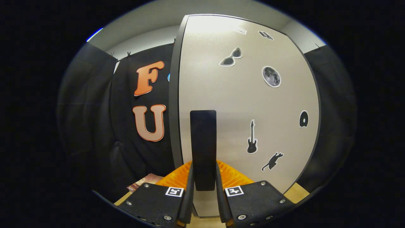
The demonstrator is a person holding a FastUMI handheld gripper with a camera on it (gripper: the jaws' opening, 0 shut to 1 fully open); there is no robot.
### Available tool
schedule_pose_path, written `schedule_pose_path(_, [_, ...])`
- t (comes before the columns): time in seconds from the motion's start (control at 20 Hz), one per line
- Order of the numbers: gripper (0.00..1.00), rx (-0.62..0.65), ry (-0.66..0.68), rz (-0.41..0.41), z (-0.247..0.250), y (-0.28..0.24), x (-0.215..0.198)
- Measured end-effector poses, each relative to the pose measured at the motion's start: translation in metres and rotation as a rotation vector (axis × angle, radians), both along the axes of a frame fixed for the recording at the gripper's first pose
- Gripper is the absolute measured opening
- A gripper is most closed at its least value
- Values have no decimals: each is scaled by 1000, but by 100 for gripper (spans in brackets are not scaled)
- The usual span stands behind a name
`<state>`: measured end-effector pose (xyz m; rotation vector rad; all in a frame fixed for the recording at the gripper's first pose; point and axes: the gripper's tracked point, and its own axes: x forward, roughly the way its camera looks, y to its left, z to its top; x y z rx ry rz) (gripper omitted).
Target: Open the shoe cabinet door, grab the shoes and put them into the shoe cabinet, then close the shoe cabinet door.
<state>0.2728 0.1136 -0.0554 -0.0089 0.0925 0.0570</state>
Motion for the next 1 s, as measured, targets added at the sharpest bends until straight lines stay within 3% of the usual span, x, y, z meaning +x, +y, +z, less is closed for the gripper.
schedule_pose_path(1.0, [29,76,22,61,5,-41,-73])
